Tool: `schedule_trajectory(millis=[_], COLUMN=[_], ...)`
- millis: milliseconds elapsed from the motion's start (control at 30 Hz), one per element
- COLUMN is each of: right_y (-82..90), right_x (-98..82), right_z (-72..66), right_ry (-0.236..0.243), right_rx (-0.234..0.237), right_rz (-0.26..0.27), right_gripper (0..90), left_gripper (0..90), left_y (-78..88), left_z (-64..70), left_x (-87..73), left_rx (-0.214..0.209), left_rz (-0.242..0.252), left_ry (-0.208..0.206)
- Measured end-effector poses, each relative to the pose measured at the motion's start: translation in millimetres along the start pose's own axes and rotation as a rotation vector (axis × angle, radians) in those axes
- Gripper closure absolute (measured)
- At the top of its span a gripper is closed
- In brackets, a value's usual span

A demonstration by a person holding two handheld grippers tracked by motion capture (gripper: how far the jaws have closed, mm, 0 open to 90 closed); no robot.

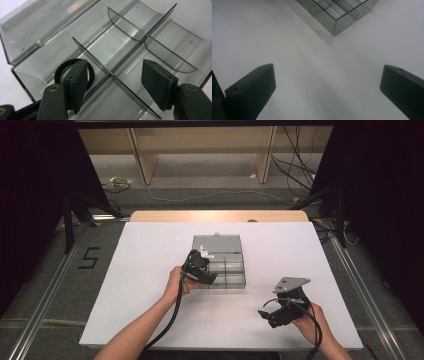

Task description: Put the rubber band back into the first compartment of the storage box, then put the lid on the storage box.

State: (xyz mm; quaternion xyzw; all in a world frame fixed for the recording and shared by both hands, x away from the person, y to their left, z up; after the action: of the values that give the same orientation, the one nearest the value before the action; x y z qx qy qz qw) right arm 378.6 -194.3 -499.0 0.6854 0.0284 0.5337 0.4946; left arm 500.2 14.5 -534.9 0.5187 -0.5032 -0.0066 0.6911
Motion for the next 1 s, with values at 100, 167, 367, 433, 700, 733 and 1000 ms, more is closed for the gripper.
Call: schedule_trajectory(millis=[100,167,367,433,700,733,1000], right_y=[0.4,0.6,1.4,1.4,0.0,0.2,-3.5], right_x=[0.4,-0.3,-1.5,-1.5,-1.1,-0.8,5.3], right_z=[-0.1,0.1,1.5,2.1,3.6,4.1,10.0], right_ry=[-0.003,-0.004,-0.018,-0.020,-0.034,-0.034,-0.046], right_rx=[0.002,0.004,0.005,0.004,0.006,0.006,0.008], right_rz=[0.003,0.001,0.001,0.001,0.002,0.006,0.022], right_gripper=[1.0,1.0,0.8,0.8,0.8,0.8,0.8], left_gripper=[38.1,38.1,38.4,39.6,42.8,42.8,43.7], left_y=[-3.8,-6.2,-9.4,-10.7,-10.9,-10.8,-10.7], left_z=[0.1,1.4,0.4,-0.2,-1.9,-1.9,-1.4], left_x=[-2.5,-4.0,-6.3,-6.6,-7.3,-7.3,-7.2], left_rx=[0.008,0.009,0.037,0.053,0.056,0.056,0.053], left_rz=[-0.014,-0.022,-0.036,-0.037,-0.030,-0.029,-0.027], left_ry=[0.004,-0.002,-0.013,-0.015,-0.006,-0.009,-0.020])
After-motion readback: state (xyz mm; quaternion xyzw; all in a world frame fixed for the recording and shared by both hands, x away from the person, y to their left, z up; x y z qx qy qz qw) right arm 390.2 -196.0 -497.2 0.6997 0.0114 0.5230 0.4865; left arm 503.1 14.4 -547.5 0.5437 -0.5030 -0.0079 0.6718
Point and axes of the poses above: each handheld gripper's, and its own axes: y roughly backward along the jaws, x roughly out of its top, z roughly to its right, the point moved 9 cm from there along -y, roughly forward along the jaws, and after that the axes turned 4 degrees about z, right-handed, at the moved point
